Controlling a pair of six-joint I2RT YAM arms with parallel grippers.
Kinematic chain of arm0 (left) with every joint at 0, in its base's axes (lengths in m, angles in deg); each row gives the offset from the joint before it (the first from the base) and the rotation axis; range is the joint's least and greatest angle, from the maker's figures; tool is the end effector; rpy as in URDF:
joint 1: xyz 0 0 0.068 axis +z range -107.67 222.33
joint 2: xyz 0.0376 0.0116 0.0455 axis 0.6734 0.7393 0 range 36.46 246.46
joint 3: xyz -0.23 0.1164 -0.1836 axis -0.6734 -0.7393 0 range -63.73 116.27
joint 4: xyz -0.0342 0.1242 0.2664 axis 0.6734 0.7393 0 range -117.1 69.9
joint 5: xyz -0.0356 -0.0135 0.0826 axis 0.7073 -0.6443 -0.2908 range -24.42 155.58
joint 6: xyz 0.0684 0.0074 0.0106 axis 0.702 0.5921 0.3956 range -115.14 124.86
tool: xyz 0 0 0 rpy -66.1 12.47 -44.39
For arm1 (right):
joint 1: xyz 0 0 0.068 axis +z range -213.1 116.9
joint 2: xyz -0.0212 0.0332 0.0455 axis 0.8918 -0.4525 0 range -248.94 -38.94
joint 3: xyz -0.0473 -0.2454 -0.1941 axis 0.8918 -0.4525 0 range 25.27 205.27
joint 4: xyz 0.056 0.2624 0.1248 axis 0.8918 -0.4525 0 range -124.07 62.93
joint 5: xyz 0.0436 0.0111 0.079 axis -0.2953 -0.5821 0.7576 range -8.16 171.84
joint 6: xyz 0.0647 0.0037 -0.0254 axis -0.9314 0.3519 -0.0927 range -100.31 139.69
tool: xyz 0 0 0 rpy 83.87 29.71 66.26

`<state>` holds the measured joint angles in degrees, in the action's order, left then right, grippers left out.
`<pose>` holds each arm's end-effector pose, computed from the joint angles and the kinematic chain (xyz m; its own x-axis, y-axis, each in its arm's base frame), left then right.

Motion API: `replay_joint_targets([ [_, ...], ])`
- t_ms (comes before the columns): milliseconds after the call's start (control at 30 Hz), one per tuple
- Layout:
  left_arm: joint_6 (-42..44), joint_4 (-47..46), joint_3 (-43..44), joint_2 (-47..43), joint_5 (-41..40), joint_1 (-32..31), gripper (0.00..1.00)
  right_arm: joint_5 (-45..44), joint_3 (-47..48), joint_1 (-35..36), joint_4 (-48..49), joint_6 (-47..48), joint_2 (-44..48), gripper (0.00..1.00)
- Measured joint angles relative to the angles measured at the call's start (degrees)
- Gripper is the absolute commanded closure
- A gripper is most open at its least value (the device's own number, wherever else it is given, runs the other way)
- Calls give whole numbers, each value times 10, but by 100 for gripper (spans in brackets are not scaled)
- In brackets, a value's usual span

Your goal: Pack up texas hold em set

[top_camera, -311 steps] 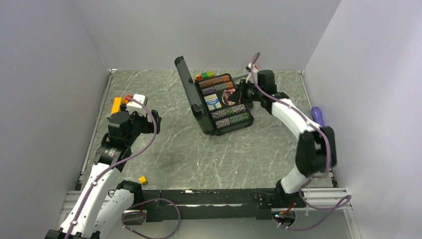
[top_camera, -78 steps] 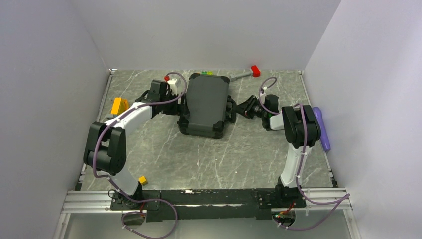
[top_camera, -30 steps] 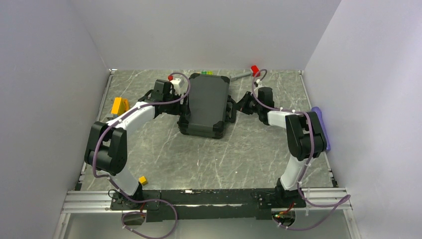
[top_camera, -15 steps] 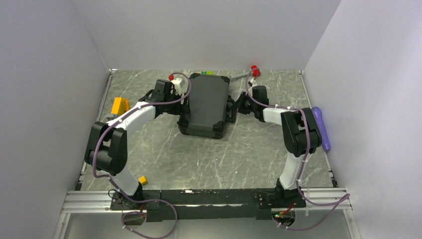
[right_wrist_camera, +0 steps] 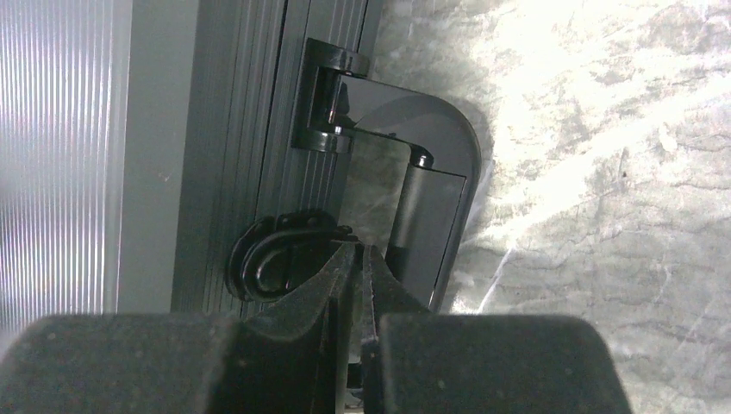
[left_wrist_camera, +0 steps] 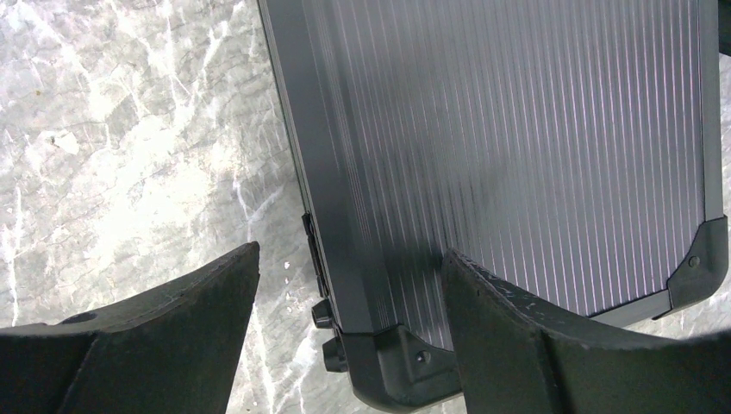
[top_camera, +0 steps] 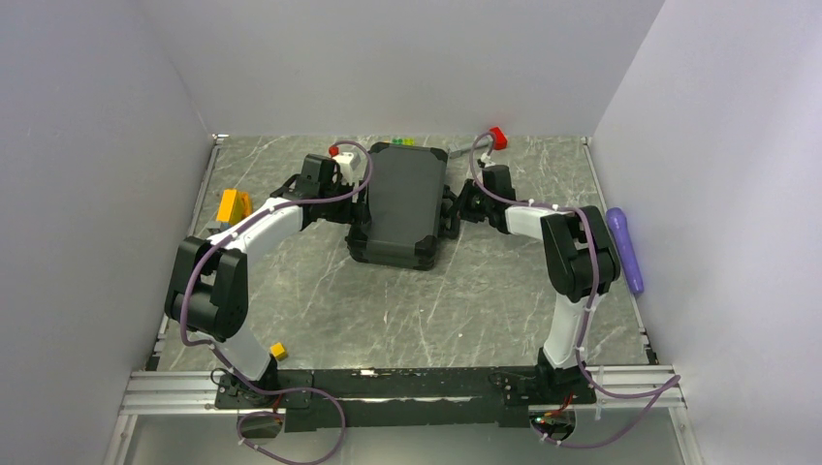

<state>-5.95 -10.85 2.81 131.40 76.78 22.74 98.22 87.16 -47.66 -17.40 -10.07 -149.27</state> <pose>0.3871 -0.1495 0.2492 -0.7365 0.0667 -0.6732 0.3267 0.9064 -0.2676 0.4382 0.1376 0.1519 -0.7559 0.2853 -0.5892 -0.1062 0.8346 0.5405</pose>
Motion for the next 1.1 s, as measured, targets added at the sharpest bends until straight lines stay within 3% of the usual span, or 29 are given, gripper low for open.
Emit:
replay_joint_targets([
  [433,2,0,0,0,0,-1,19,-4,30,6,-16,11,-14,89],
  [733,2,0,0,0,0,-1,20,-58,44,23,-47,16,-14,93],
  [1100,2,2,0,-1,0,-1,20,-111,21,40,-7,-9,-14,93],
])
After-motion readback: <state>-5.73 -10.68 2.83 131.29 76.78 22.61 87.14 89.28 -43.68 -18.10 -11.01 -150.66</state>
